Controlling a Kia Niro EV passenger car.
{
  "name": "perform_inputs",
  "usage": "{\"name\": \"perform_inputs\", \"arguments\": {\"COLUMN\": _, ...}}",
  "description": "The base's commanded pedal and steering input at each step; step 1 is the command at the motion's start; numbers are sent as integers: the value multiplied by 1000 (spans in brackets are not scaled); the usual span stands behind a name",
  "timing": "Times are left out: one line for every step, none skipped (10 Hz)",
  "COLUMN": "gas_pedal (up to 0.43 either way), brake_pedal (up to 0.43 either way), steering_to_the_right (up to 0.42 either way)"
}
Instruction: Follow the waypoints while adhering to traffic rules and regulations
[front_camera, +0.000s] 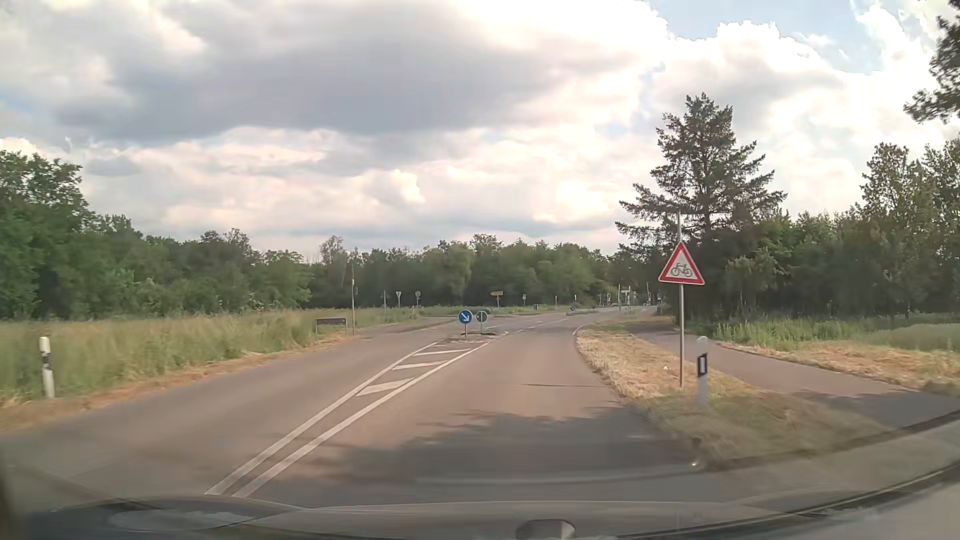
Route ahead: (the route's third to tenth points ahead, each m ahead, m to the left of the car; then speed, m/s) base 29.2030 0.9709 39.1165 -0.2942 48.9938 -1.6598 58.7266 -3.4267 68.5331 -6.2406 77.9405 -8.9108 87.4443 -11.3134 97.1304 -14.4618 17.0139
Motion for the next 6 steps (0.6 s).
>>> {"name": "perform_inputs", "arguments": {"gas_pedal": 110, "brake_pedal": 0, "steering_to_the_right": 16}}
{"name": "perform_inputs", "arguments": {"gas_pedal": 110, "brake_pedal": 0, "steering_to_the_right": 20}}
{"name": "perform_inputs", "arguments": {"gas_pedal": 110, "brake_pedal": 0, "steering_to_the_right": 24}}
{"name": "perform_inputs", "arguments": {"gas_pedal": 110, "brake_pedal": 0, "steering_to_the_right": 26}}
{"name": "perform_inputs", "arguments": {"gas_pedal": 110, "brake_pedal": 0, "steering_to_the_right": 26}}
{"name": "perform_inputs", "arguments": {"gas_pedal": 98, "brake_pedal": 0, "steering_to_the_right": 26}}
